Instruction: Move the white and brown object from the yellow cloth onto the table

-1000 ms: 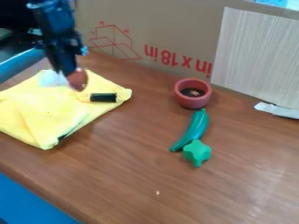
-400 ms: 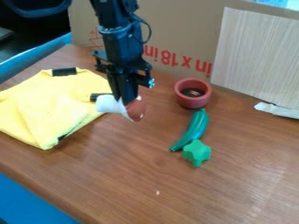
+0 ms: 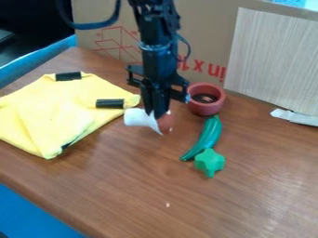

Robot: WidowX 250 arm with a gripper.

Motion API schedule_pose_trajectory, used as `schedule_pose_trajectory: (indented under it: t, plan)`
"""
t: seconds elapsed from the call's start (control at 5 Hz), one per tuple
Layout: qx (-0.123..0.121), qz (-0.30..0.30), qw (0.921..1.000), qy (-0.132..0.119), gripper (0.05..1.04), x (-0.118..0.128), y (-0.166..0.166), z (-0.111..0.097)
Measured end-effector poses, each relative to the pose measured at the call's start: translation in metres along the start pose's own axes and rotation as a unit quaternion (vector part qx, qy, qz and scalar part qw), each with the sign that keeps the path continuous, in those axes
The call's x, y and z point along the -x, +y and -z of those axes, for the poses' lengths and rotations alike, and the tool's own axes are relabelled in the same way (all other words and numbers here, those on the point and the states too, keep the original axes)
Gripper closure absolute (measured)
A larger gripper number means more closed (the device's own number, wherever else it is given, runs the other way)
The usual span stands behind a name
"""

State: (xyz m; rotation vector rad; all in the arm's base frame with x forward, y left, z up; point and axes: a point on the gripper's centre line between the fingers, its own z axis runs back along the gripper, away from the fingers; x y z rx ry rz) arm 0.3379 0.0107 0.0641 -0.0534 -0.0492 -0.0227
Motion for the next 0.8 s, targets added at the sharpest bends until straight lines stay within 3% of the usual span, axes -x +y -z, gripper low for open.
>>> schedule_pose_trajectory:
  t: [0.2, 0.4, 0.6, 0.8]
  plan:
    - [-0.027, -0.020, 0.9994, 0.007, 0.775, -0.003, 0.003, -0.002]
    - [-0.005, -0.038, 0.9988, -0.030, 0.489, 0.002, 0.011, -0.033]
    - [0.024, -0.062, 0.9954, -0.070, 0.208, 0.014, 0.029, -0.082]
    - [0.062, -0.054, 0.9927, -0.088, 0.079, 0.023, 0.043, -0.129]
